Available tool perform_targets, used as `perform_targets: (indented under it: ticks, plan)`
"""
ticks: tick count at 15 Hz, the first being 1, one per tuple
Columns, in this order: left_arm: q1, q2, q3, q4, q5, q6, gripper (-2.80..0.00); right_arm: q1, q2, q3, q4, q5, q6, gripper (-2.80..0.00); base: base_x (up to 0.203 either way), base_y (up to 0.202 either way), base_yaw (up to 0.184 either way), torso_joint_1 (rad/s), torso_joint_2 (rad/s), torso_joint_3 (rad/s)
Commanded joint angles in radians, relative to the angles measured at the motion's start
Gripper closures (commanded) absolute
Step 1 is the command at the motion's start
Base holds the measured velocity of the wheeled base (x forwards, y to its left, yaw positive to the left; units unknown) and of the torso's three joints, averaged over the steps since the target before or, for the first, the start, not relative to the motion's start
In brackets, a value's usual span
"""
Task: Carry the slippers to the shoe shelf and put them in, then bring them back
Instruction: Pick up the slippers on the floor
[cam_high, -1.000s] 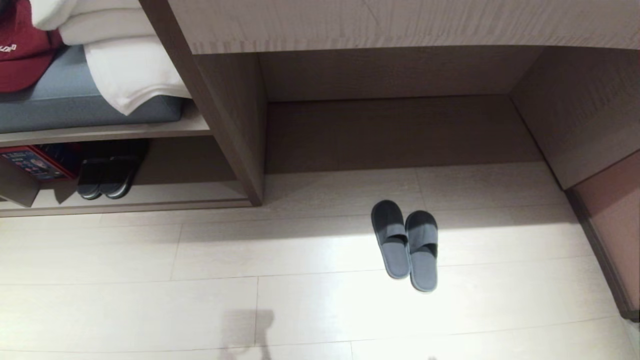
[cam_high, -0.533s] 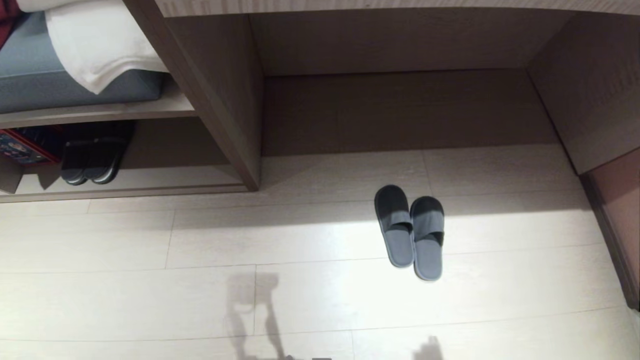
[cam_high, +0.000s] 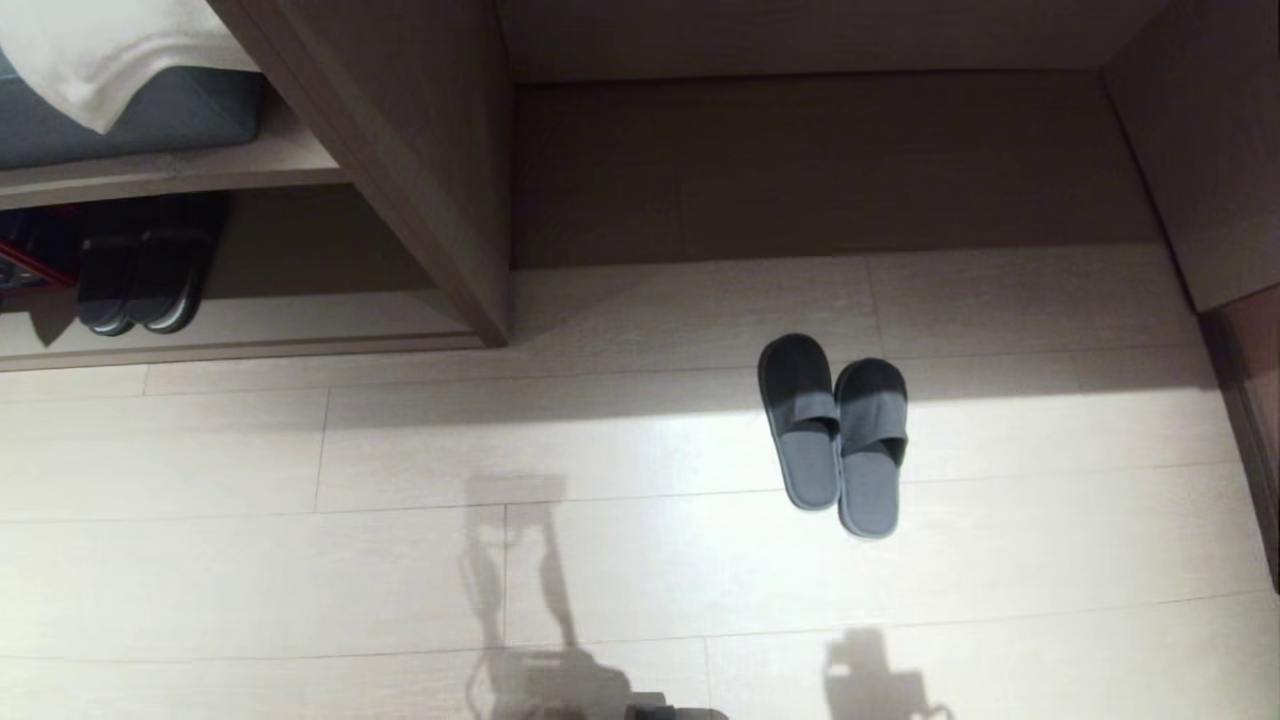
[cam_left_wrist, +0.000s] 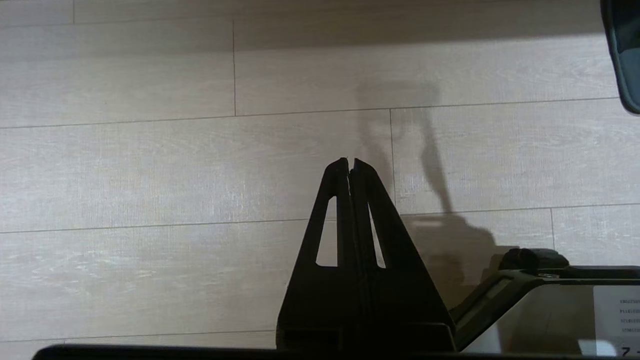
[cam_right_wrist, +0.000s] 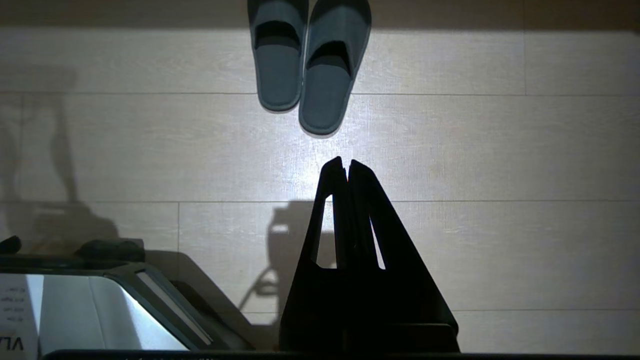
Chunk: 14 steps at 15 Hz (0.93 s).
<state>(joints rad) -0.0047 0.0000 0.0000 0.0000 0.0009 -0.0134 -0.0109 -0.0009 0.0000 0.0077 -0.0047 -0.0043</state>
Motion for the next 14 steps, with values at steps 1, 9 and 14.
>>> perform_targets:
  ticks: [1,9,14]
  plan:
    - [0.0,0.002,0.002,0.0,0.001,0.0,0.0,0.0,-0.002,0.0,0.0,0.0,0.0,0.0,0.0,0.0,0.0,-0.001,0.01,-0.196]
    - [0.001,0.002,0.002,0.0,0.001,0.0,0.0,0.0,-0.002,0.0,0.0,0.0,0.0,0.0,0.0,0.0,0.0,0.003,0.0,-0.197]
    - [0.002,0.002,0.002,0.0,0.001,0.0,0.0,0.0,-0.002,0.0,0.0,0.0,0.0,0.0,0.0,0.0,0.0,0.003,0.0,-0.199]
